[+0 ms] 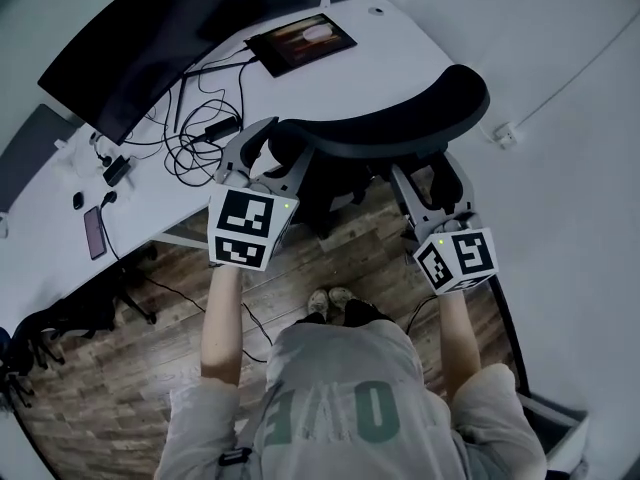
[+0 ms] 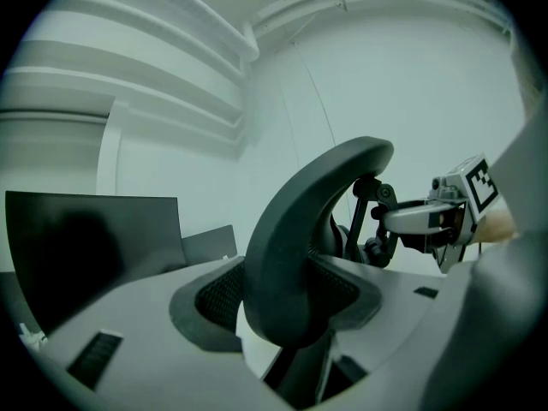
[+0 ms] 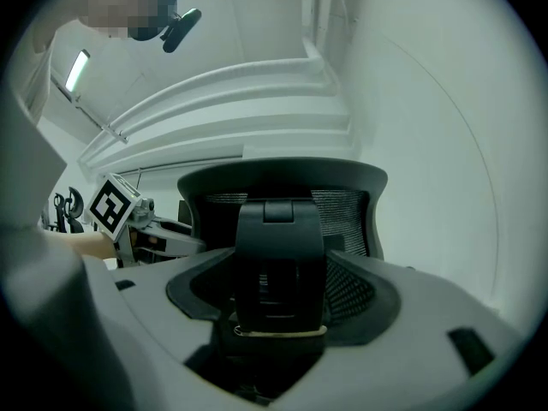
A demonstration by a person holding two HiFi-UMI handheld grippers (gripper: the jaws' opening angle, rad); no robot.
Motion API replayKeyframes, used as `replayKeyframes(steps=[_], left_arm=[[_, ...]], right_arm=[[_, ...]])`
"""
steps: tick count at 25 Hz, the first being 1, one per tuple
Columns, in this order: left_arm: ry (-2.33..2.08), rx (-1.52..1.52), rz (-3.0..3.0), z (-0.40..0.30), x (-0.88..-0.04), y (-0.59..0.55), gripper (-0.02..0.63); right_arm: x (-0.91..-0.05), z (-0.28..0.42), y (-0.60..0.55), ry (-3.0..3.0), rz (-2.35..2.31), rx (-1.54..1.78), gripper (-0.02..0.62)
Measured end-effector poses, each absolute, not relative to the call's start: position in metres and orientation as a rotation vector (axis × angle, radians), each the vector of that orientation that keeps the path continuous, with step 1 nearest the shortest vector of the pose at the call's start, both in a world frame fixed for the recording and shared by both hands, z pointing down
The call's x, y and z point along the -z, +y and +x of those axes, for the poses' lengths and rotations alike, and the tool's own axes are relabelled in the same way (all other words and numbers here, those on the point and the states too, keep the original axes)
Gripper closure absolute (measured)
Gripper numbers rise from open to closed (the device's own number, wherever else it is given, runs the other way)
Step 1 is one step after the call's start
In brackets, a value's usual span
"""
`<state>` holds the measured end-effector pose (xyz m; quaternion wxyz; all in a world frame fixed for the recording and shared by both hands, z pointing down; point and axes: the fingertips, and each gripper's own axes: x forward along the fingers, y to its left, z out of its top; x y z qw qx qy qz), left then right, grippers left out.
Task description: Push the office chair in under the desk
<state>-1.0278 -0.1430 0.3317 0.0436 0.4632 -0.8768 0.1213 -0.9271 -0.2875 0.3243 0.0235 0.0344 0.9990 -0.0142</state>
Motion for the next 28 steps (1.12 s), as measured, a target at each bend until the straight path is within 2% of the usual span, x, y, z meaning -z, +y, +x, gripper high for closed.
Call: replayKeyframes(steps=[11,28], left_arm=[[-2.676,-0.374,1.402,-1.066,-0.337,-0.135,0.365],[-2.726,-0.336,1.336,-1.065,-0.336,-0.128,0.360]], right_arm=[[-0.325,-0.961,-0.279,3.061,0.093,0.042,0.299],[-0.327,-0.962,-0.275,3.075,0.110,0.059,0.299]])
